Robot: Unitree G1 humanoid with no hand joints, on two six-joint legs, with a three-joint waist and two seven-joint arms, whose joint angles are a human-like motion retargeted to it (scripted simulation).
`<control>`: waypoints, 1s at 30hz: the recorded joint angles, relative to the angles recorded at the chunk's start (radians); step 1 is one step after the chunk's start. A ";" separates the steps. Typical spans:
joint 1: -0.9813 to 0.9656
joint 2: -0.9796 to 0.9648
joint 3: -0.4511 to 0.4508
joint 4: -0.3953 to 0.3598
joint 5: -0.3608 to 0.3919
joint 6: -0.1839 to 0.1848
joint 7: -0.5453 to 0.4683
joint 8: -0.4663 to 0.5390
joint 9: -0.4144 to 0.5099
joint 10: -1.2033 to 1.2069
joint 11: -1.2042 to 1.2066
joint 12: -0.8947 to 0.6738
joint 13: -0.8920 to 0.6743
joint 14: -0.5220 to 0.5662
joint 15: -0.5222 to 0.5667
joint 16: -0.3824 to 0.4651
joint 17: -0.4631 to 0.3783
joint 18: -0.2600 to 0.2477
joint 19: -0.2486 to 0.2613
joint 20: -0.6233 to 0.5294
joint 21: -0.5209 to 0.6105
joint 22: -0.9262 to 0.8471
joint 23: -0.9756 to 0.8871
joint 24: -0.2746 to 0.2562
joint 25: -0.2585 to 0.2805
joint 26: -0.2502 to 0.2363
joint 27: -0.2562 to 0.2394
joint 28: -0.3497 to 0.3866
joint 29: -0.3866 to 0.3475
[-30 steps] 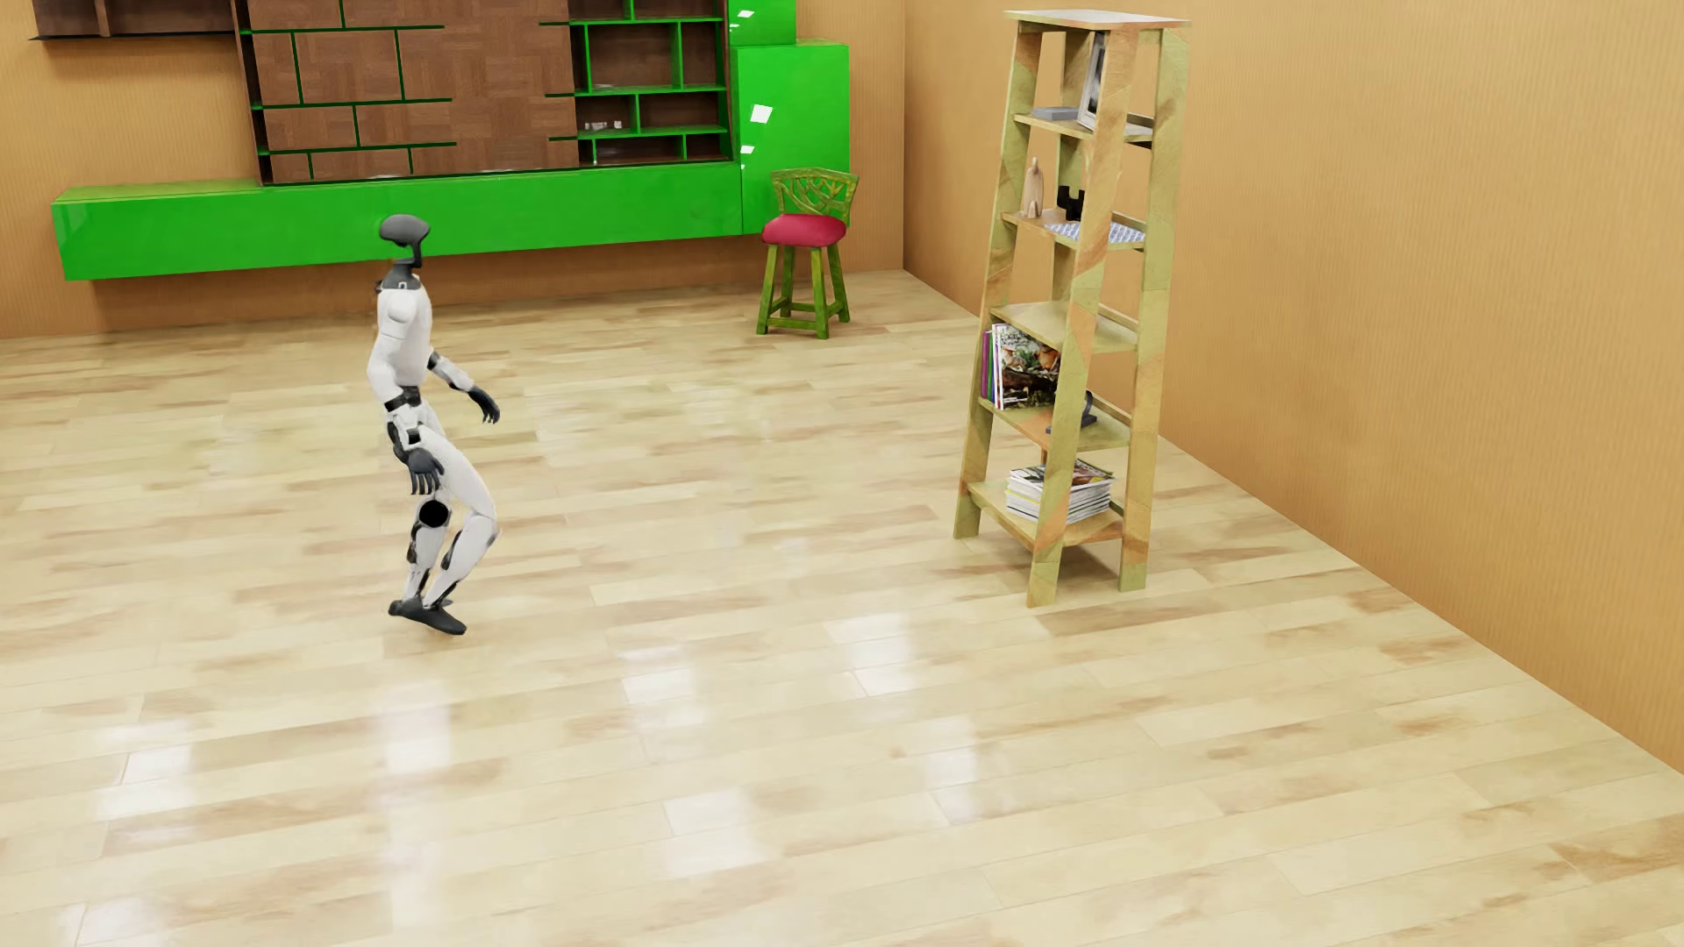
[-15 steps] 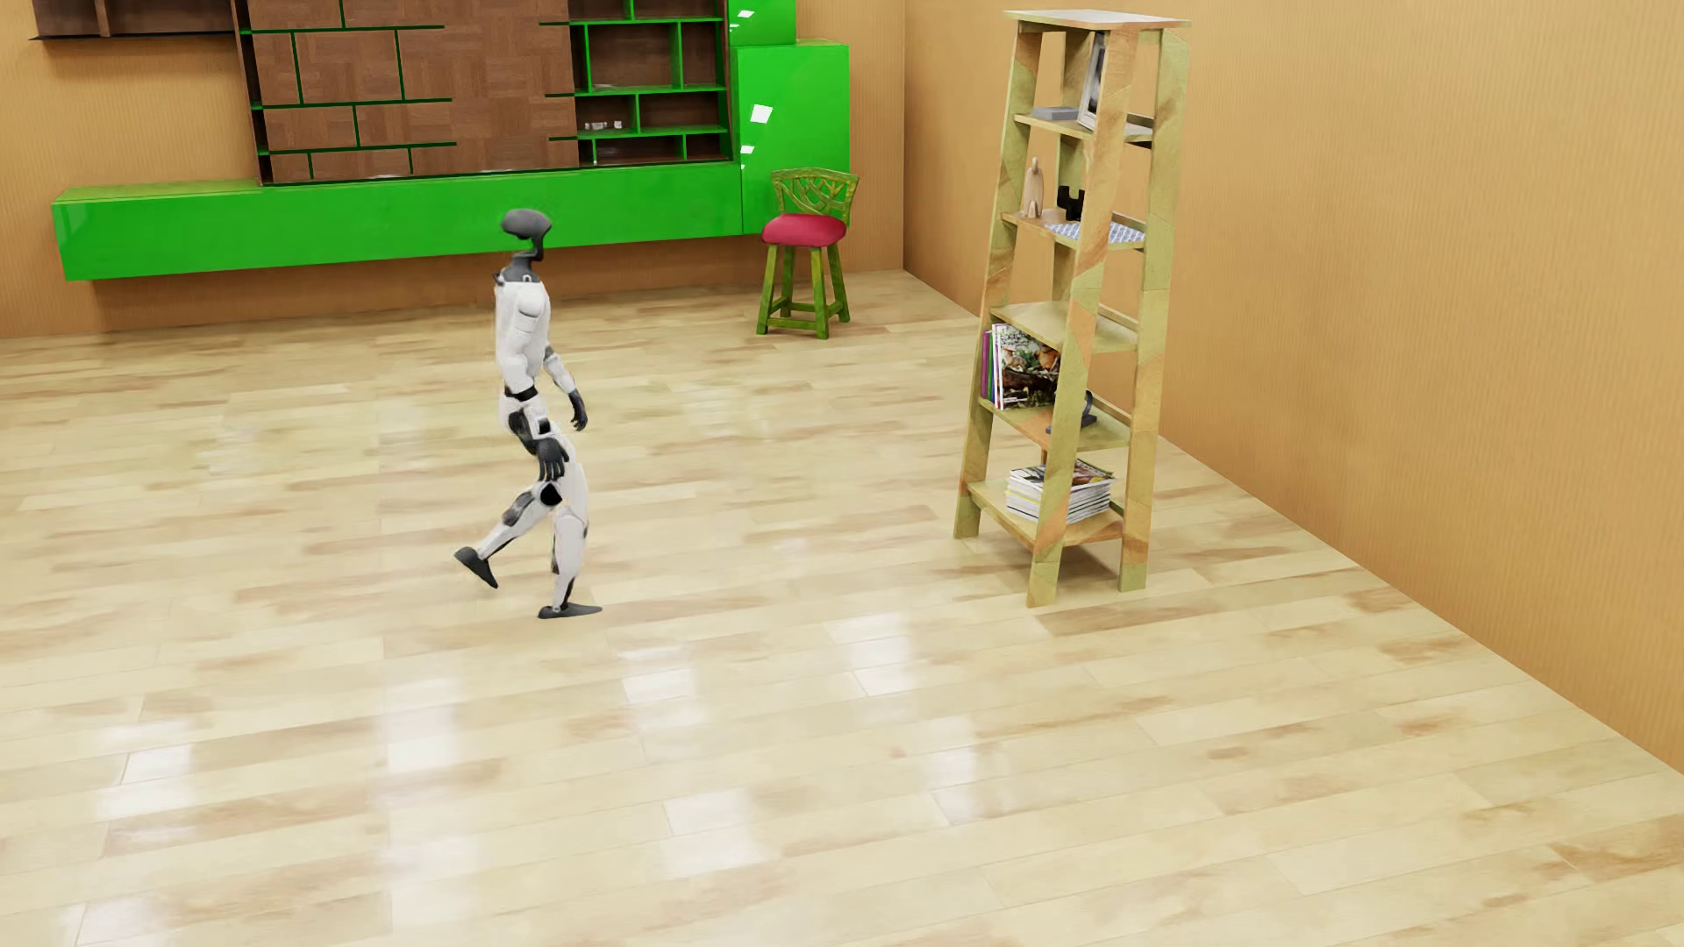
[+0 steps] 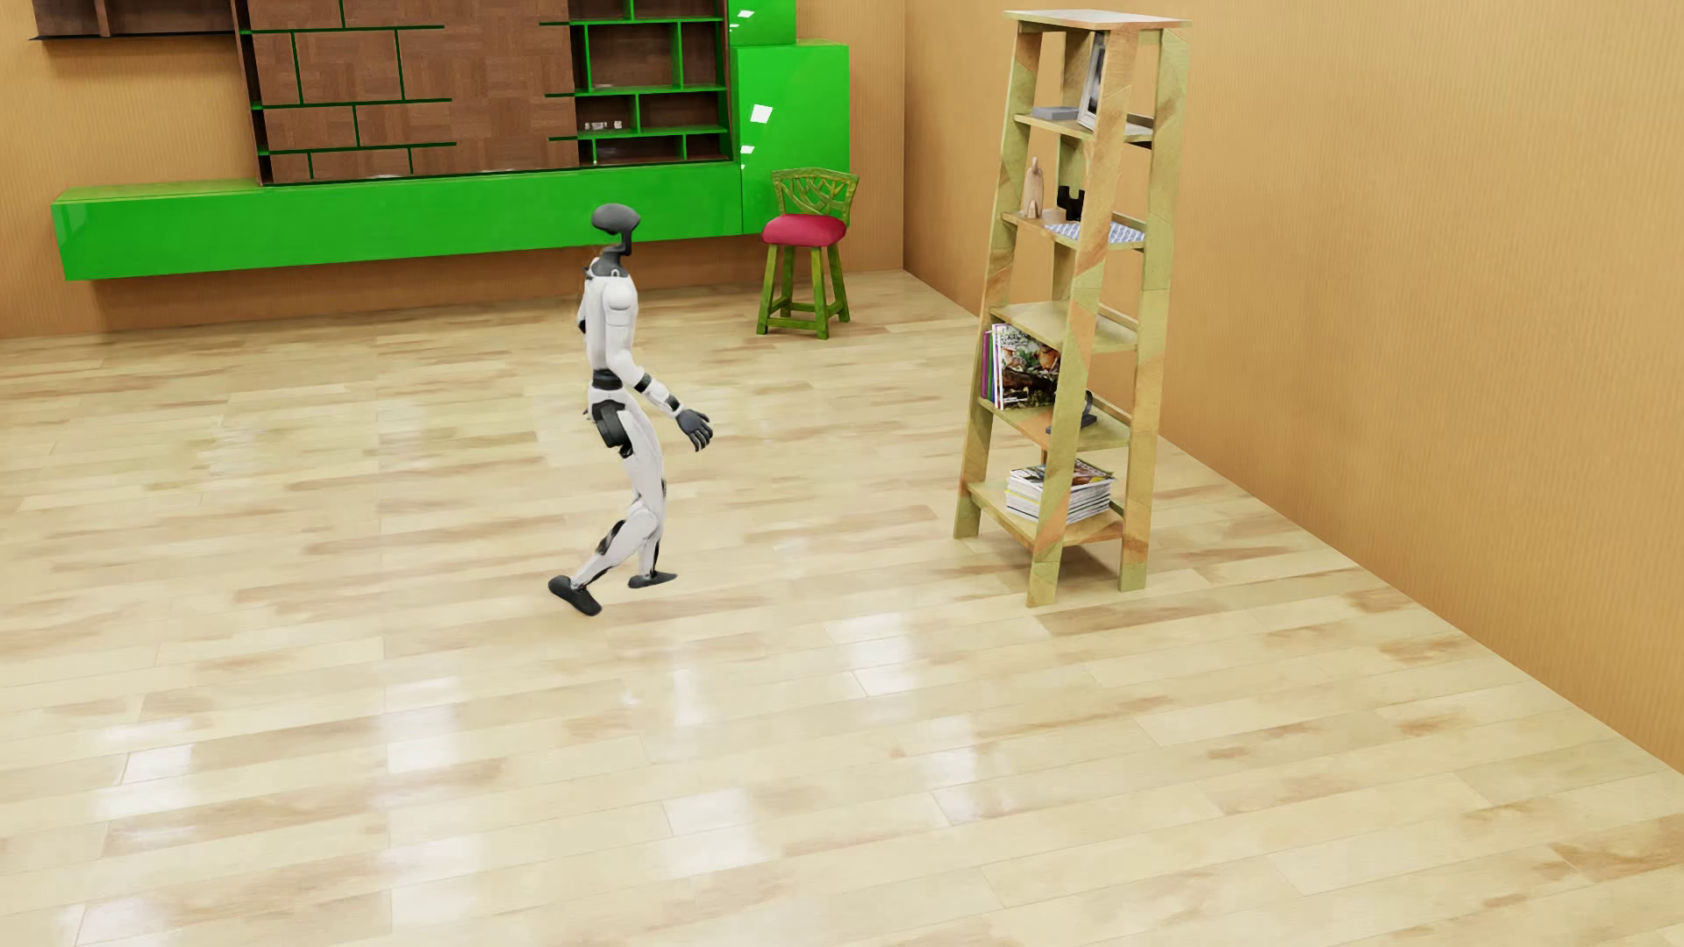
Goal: Walk towards shelves
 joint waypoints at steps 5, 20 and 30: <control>0.163 -0.256 0.000 -0.027 -0.175 -0.075 0.014 0.044 0.010 0.039 0.280 -0.162 0.089 -0.138 -0.017 -0.096 -0.001 -0.058 -0.006 0.083 -0.015 -0.041 0.184 0.020 -0.073 -0.033 0.146 0.191 0.118; -0.023 0.024 -0.097 0.210 -0.188 -0.061 -0.233 -0.354 0.023 0.496 -0.479 -0.402 0.228 -0.056 -0.223 -0.065 0.005 -0.279 -0.187 -0.091 -0.042 -0.078 0.108 0.140 -0.085 -0.157 0.101 0.067 0.080; 0.035 0.123 -0.049 0.119 -0.042 0.046 -0.160 -0.247 -0.016 0.109 -0.708 -0.021 0.056 -0.128 -0.173 0.012 0.012 -0.097 -0.154 0.109 -0.074 -0.030 -0.035 -0.053 0.043 -0.049 -0.003 0.111 -0.021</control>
